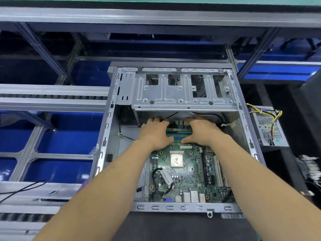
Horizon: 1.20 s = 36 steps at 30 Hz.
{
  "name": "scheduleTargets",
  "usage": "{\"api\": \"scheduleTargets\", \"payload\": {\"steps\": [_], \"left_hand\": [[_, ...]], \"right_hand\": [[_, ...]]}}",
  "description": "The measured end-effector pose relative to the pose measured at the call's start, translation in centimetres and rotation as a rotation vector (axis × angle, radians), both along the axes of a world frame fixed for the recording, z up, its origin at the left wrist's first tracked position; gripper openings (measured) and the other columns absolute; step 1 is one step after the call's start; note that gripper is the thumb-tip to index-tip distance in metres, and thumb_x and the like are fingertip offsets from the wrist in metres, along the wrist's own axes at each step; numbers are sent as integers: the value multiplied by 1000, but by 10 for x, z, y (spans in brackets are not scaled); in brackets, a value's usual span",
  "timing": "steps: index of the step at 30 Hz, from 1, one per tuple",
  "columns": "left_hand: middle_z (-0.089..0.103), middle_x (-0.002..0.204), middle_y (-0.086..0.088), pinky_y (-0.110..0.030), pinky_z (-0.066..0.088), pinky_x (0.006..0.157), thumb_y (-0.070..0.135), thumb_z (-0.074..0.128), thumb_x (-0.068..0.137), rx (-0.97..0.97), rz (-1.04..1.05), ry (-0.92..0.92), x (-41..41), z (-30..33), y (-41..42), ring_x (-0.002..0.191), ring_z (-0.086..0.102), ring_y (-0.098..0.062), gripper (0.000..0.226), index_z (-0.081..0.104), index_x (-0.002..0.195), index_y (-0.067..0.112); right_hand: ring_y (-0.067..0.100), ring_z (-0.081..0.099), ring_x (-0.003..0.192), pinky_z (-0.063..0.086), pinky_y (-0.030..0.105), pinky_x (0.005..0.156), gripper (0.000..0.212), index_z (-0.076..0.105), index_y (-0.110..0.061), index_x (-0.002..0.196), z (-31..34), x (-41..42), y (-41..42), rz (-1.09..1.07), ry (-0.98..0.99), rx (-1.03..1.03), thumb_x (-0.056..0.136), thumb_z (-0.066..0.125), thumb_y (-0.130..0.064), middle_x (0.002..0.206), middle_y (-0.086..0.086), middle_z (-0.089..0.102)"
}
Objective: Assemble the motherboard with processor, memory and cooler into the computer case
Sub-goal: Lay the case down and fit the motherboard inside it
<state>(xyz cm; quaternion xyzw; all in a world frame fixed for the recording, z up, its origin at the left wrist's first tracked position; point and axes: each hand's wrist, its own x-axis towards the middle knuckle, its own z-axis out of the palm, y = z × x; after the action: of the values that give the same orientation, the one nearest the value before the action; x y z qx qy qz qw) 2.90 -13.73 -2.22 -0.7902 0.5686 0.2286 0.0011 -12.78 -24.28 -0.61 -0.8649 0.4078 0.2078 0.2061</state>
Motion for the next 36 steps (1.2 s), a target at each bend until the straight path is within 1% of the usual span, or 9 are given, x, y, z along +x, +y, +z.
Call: {"api": "scheduleTargets", "payload": {"steps": [2, 7, 11, 16, 21, 26, 28, 31, 36], "left_hand": [[40, 148, -5, -49, 35, 106, 53, 61, 84, 6, 5, 18, 1, 1, -2, 136, 32, -33, 66, 43, 143, 31], [41, 148, -5, -48, 36, 105, 53, 61, 83, 40, 0, 60, 0, 3, -3, 135, 33, -33, 66, 43, 143, 30], [41, 147, -5, -46, 39, 103, 54, 60, 83, 43, 2, 62, 0, 7, -4, 134, 34, -33, 66, 44, 142, 29], [41, 145, -4, -45, 39, 102, 56, 59, 83, 63, -12, 37, -4, 6, -4, 133, 35, -31, 68, 41, 142, 29], [40, 145, -6, -45, 40, 102, 54, 58, 85, 73, -15, 21, -4, 7, -7, 134, 34, -32, 67, 39, 144, 29], [42, 139, -7, -44, 42, 94, 53, 57, 85, 86, -47, 7, -6, 3, -6, 131, 36, -32, 62, 40, 139, 27], [40, 142, -7, -45, 40, 98, 53, 58, 85, 72, -41, 4, -7, 0, -5, 133, 33, -32, 64, 38, 139, 26], [31, 153, -5, -50, 30, 109, 55, 59, 84, 46, -41, 9, -8, -2, -5, 142, 25, -29, 73, 33, 145, 24], [47, 139, -2, -47, 34, 101, 52, 62, 81, -8, -22, 27, -6, 0, -4, 130, 38, -27, 69, 35, 137, 23]], "right_hand": [[31, 51, 130, 46, 47, 105, 88, 36, -29, 149, 0, 0, -1, -1, 18, -8, 77, 76, -61, 147, 5, 49], [36, 34, 144, 36, 54, 113, 89, 26, -30, 155, -3, -2, 4, -11, 27, -24, 84, 71, -60, 159, 8, 35], [40, 28, 145, 34, 56, 113, 93, 27, -31, 155, -3, -1, 4, -17, 41, -37, 81, 72, -63, 159, 11, 29], [34, 12, 153, 28, 55, 118, 98, 22, -30, 158, -3, 0, 2, 6, 64, -42, 81, 71, -65, 167, 7, 12], [33, 17, 152, 28, 55, 116, 96, 24, -33, 156, -2, 0, 3, 7, 73, -82, 79, 71, -66, 165, 7, 17], [33, 20, 151, 28, 55, 115, 93, 24, -36, 155, -5, -2, 4, -24, 55, -51, 80, 70, -66, 166, 5, 18], [34, 20, 150, 26, 57, 115, 92, 26, -35, 155, -7, -3, 5, -38, 39, -44, 80, 71, -64, 165, 6, 18], [33, 24, 149, 23, 61, 115, 91, 26, -32, 155, -9, -2, 8, -44, -5, -38, 81, 73, -58, 164, 5, 20], [31, 32, 145, 23, 61, 114, 89, 28, -29, 155, -8, 1, 14, 19, -55, -81, 81, 72, -52, 161, 2, 24]]}}
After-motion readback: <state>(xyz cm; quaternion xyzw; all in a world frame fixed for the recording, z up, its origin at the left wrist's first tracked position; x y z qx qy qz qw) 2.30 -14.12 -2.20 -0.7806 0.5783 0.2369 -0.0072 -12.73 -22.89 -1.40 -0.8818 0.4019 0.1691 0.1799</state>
